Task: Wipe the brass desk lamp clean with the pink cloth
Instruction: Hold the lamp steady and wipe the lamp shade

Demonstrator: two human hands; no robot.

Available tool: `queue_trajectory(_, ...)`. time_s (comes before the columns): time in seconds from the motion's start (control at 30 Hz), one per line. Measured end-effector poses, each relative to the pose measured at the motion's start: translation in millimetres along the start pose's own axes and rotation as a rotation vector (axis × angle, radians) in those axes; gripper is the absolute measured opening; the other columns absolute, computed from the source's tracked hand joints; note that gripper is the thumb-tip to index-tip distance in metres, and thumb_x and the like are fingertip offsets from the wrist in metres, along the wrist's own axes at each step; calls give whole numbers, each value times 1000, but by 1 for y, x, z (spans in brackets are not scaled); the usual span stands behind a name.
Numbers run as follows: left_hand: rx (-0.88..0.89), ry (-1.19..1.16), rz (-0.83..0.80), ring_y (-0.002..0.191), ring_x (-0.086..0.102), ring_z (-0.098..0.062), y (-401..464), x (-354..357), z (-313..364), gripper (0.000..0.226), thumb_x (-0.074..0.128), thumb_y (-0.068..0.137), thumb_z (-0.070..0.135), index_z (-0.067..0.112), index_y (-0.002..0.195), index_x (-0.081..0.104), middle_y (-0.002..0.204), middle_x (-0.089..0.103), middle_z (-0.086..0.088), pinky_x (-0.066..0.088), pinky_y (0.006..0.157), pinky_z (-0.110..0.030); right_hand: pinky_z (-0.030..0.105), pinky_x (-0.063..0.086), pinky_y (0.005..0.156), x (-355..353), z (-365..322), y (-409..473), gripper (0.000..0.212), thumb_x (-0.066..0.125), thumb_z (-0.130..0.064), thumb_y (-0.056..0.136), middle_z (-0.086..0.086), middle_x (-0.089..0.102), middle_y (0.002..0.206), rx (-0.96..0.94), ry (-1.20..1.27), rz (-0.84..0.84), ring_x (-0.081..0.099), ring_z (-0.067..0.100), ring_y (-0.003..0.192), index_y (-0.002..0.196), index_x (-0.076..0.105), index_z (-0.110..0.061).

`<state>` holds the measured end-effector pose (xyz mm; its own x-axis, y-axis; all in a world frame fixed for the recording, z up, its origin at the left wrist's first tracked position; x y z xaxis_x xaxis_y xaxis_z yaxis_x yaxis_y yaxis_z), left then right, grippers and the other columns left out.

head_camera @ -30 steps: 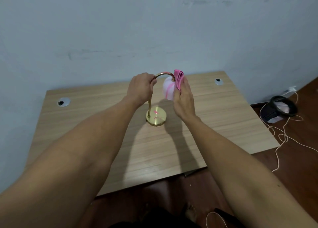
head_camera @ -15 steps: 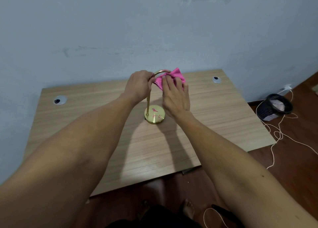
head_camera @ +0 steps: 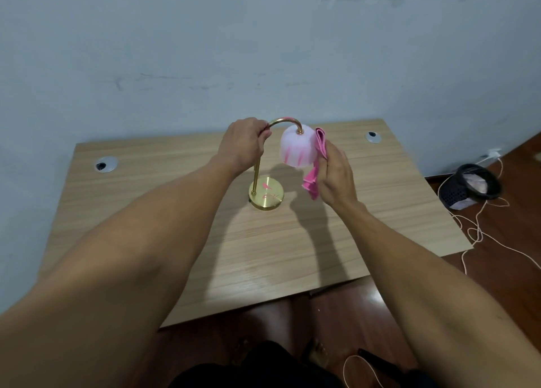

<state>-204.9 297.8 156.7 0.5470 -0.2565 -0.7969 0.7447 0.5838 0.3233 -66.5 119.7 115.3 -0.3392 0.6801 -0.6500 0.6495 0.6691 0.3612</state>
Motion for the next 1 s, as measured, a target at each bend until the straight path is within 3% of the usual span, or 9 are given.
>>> queue_trajectory(0.07,-6,0,3,83,59,-36,1,0,-1,23,52,101,22,8,94,69,87,67,-14,42,70,-39,28,42,95,5,-14,0,44,40,-9,97,-1,62,123,-79,5,28,50,21,113,138,55,-17)
queue_trajectory(0.13,-2,-1,-5,80,59,-35,1,0,-2,24,52,100,22,8,90,68,83,66,-12,40,68,-37,35,41,97,17,-31,0,44,47,-8,97,3,59,138,-246,-152,40,48,25,117,139,55,-13)
queue_trajectory(0.23,22,-9,-5,77,58,-33,2,0,-2,24,52,100,23,8,88,67,81,66,-11,41,67,-37,40,38,91,40,-47,3,38,54,-16,94,3,59,139,-386,-483,-1,49,29,123,131,61,-12)
queue_trajectory(0.37,23,-3,-12,76,56,-31,3,-1,-3,25,53,100,24,8,89,68,81,66,-11,42,67,-38,40,38,96,44,-53,12,43,53,-16,91,7,61,137,-440,-602,-64,51,30,125,133,58,-8)
queue_trajectory(0.47,17,-3,-22,76,57,-32,3,1,-2,26,52,100,25,9,86,67,80,65,-11,43,67,-40,40,40,90,32,-46,17,45,57,-18,89,5,62,133,-421,-499,-107,51,28,121,133,57,-9)
queue_trajectory(0.63,-7,-13,-26,78,58,-32,2,1,-3,25,51,100,25,10,88,67,81,65,-9,46,69,-41,46,44,85,21,-48,23,26,40,-16,97,8,63,108,-376,-259,-79,51,28,100,112,60,-10)
queue_trajectory(0.77,-9,-4,-22,79,60,-33,3,1,-2,24,51,100,24,10,91,69,83,67,-10,46,69,-41,39,43,92,12,-39,20,27,46,-3,96,13,65,113,-284,-65,-32,48,21,104,117,63,-5)
queue_trajectory(0.9,-3,0,-20,81,60,-34,2,1,-1,24,51,99,24,10,92,69,84,68,-11,48,71,-43,35,43,94,9,-34,23,28,43,-5,102,11,64,117,-125,20,-5,47,16,108,121,63,-8)
queue_trajectory(1.0,0,2,-17,80,60,-34,1,0,-1,24,51,100,23,9,91,69,84,67,-12,47,71,-43,40,43,90,12,-44,19,28,42,-13,100,8,64,114,-251,-62,-37,49,24,108,120,62,-12)
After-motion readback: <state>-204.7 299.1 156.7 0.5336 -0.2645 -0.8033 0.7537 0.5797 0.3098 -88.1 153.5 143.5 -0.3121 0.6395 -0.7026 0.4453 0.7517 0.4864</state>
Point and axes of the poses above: each hand's wrist, its own y-axis towards the middle knuckle, its own x-axis out of the palm, z = x × y, the point moved 6 cm from there along y, towards the middle knuckle
